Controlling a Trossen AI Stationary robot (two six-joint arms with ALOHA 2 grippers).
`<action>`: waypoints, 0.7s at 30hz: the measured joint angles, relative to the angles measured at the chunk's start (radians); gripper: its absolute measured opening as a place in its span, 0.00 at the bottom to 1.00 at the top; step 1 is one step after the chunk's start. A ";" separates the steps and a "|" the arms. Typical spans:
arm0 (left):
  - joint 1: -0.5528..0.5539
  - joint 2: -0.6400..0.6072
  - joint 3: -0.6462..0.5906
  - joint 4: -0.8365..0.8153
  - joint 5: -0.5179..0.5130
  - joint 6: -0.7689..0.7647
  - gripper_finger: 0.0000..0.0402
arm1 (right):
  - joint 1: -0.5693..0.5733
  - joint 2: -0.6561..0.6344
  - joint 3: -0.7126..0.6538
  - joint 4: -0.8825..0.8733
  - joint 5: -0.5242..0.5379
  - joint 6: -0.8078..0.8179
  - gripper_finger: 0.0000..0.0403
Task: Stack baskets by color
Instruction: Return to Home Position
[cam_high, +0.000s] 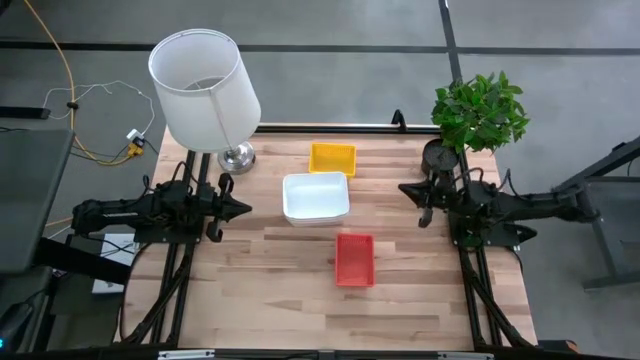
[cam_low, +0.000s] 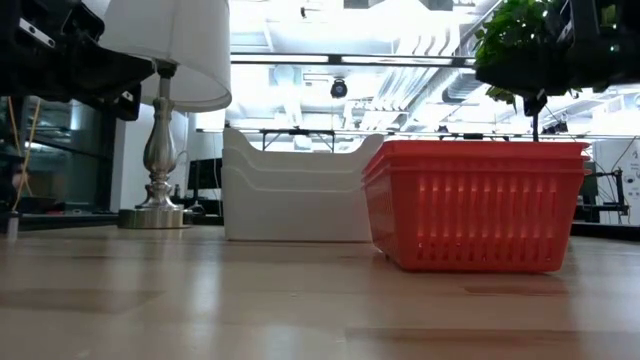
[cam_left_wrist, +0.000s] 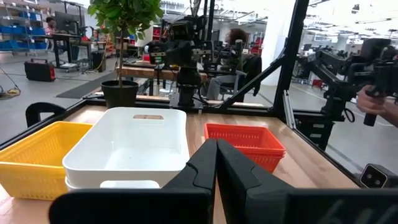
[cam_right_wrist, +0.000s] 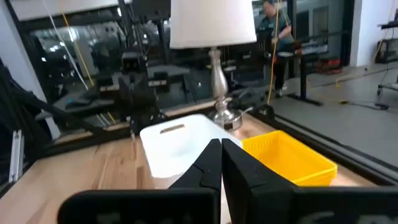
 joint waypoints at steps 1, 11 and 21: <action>0.000 0.000 0.000 0.000 0.000 0.000 0.00 | -0.024 -0.019 -0.008 0.000 -0.026 0.004 0.00; 0.000 0.000 0.000 0.000 0.001 0.000 0.00 | -0.078 -0.088 -0.096 -0.021 -0.120 -0.013 0.00; 0.000 0.000 0.000 0.000 0.002 0.000 0.00 | 0.002 -0.086 -0.097 -0.131 -0.035 -0.111 0.00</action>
